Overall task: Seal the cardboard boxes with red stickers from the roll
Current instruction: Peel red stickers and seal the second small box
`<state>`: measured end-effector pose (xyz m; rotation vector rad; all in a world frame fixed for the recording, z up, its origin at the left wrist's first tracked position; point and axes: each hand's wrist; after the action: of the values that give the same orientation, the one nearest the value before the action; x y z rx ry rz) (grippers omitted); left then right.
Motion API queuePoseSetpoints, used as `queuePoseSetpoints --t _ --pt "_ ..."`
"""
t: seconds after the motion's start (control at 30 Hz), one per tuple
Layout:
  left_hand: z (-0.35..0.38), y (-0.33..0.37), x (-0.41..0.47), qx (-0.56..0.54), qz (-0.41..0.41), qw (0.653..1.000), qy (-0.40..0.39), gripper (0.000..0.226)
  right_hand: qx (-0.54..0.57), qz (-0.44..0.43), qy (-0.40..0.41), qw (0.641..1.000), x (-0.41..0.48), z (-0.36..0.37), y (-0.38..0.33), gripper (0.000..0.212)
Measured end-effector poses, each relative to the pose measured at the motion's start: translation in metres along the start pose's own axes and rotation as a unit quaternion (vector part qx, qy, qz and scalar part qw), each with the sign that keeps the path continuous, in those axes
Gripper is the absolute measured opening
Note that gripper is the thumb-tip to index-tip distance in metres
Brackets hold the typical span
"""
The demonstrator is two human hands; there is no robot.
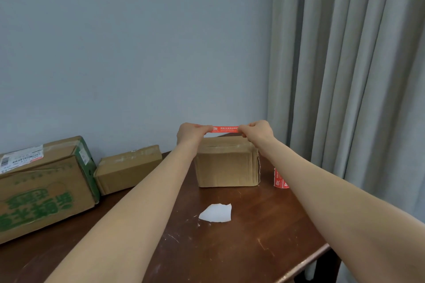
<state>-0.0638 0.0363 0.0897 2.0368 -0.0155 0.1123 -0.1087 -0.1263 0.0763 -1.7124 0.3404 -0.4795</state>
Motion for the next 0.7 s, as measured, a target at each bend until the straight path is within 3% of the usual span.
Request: queuePoseSetpoints --t 0.37,0.7 --pt "0.017 -0.019 0.024 0.208 0.021 0.978 0.0 0.032 -0.209 0.015 -0.021 0.978 0.013 0.007 0.012 0.029" --pt "0.025 -0.03 0.032 0.241 -0.002 0.97 -0.004 0.026 -0.276 0.016 -0.013 0.961 0.012 0.014 0.013 0.02"
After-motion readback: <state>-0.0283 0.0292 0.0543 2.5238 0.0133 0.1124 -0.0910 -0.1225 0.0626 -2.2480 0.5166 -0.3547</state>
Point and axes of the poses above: each hand's wrist, its own x-axis towards the middle knuckle, its own z-axis out of the palm, y = z × x, and after that the axes turned 12 degrees about x, right-handed
